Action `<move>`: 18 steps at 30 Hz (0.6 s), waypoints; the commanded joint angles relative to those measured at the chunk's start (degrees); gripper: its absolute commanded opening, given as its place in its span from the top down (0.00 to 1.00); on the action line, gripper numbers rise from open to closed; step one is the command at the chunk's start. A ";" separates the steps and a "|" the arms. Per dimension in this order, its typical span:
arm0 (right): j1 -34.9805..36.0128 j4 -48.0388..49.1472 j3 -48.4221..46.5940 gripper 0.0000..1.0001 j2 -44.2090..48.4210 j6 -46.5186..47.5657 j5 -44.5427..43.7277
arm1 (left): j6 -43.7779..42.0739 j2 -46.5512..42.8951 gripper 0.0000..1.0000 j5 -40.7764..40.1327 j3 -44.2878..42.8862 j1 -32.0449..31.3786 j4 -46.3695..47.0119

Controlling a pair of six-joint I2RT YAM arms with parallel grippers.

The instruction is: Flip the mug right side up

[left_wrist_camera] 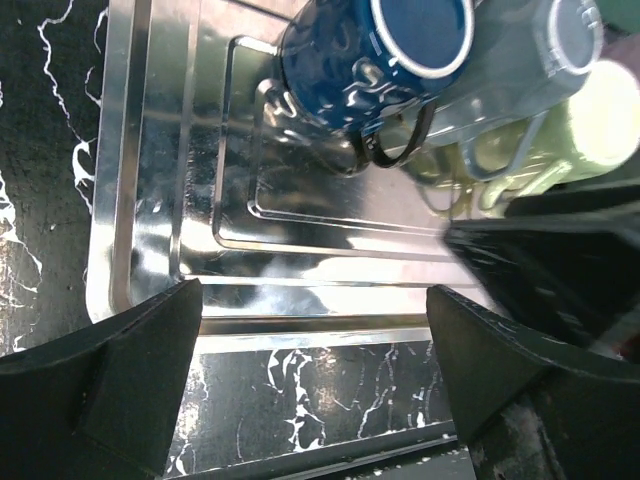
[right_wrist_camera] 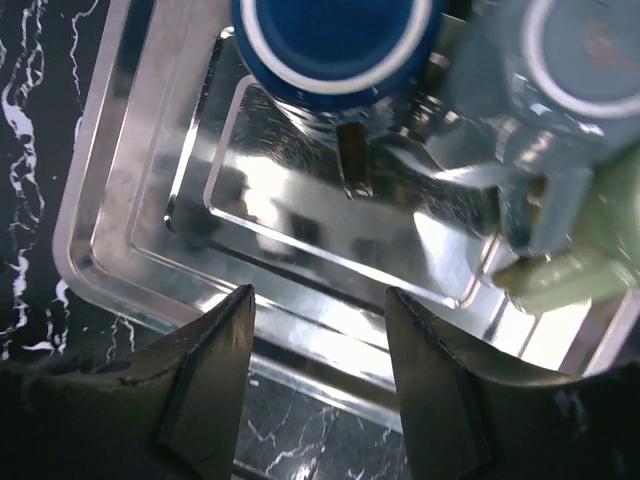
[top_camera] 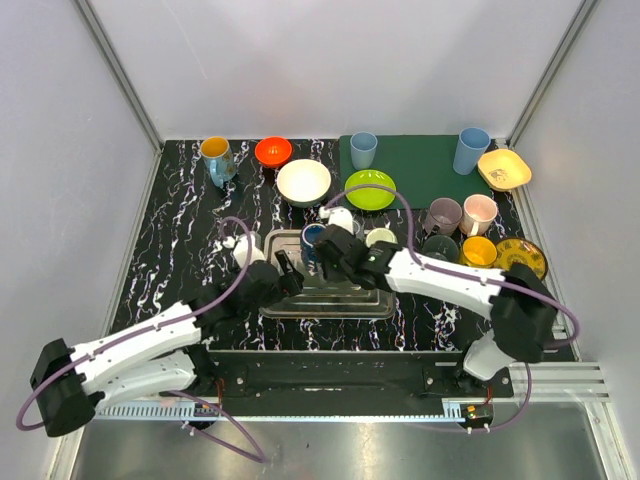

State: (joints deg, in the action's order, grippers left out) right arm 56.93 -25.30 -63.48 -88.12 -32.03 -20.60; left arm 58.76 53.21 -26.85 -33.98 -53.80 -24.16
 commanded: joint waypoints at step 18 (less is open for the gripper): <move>-1.20 7.54 -11.75 0.31 -17.79 19.19 -7.17 | 2.41 -20.69 0.03 -3.21 5.59 0.36 -8.09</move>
State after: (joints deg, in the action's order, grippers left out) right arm 57.10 -20.64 -72.49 -105.93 -17.08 -24.40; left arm 61.34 31.68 -28.73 -28.16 -53.74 -32.16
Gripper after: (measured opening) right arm 0.680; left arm 0.962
